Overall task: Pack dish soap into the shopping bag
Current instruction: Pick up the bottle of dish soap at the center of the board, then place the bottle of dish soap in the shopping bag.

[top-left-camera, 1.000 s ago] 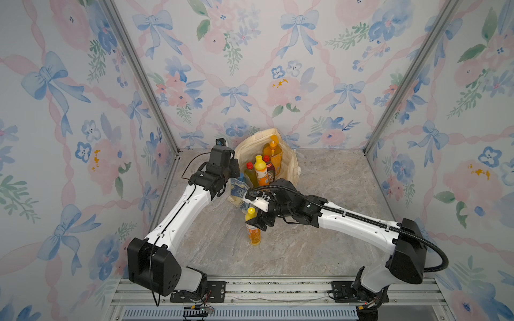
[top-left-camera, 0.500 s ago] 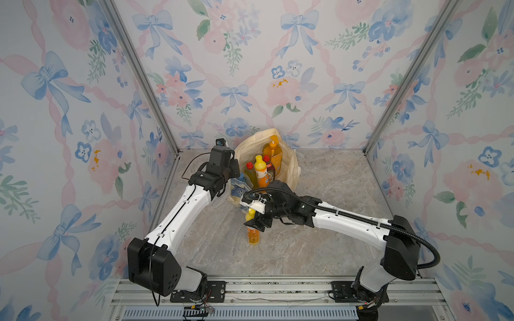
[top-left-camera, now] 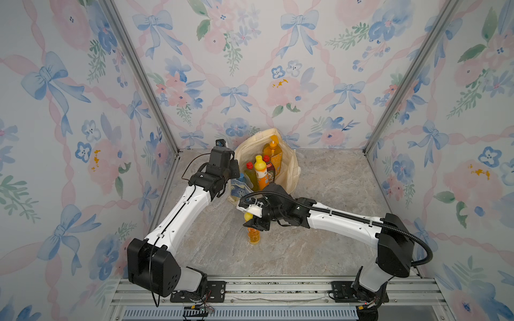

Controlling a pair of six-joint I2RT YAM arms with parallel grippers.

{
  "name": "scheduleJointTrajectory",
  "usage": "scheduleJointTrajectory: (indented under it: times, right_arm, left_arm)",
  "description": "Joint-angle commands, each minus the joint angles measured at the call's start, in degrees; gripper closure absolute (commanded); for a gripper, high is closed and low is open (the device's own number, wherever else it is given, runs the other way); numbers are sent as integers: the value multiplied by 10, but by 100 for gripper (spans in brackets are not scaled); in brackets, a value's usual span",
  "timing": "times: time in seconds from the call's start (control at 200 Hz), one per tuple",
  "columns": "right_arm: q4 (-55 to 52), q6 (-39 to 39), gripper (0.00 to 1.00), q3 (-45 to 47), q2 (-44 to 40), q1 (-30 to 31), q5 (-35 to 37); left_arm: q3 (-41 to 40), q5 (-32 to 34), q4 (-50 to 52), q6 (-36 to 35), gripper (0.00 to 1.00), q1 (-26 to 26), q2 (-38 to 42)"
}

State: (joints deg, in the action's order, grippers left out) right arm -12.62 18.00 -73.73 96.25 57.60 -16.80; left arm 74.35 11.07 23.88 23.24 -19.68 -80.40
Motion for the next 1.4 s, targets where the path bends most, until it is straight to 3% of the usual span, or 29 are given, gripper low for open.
scheduleJointTrajectory:
  times: [0.0,0.2,0.29,0.57,0.975,1.216,1.396]
  right_arm:
    - [3,-1,54,10,-6,6,2]
    - [20,-4,91,16,-41,8,36]
    - [23,-7,100,14,-75,7,62]
    - [-18,-46,100,-57,-171,-12,175]
    - [-111,-93,100,-267,-155,-60,260]
    - [-98,-123,100,-310,-93,-104,234]
    - [-24,-106,100,-272,-57,-108,201]
  left_arm:
    - [-18,-1,28,2,100,4,5]
    - [-17,-3,28,2,100,4,3]
    - [-17,-2,28,-3,100,4,3]
    - [-46,3,20,-30,100,4,22]
    - [-77,-9,14,-74,100,4,50]
    - [-76,-13,14,-109,100,4,50]
    - [-74,-17,8,-141,100,4,43]
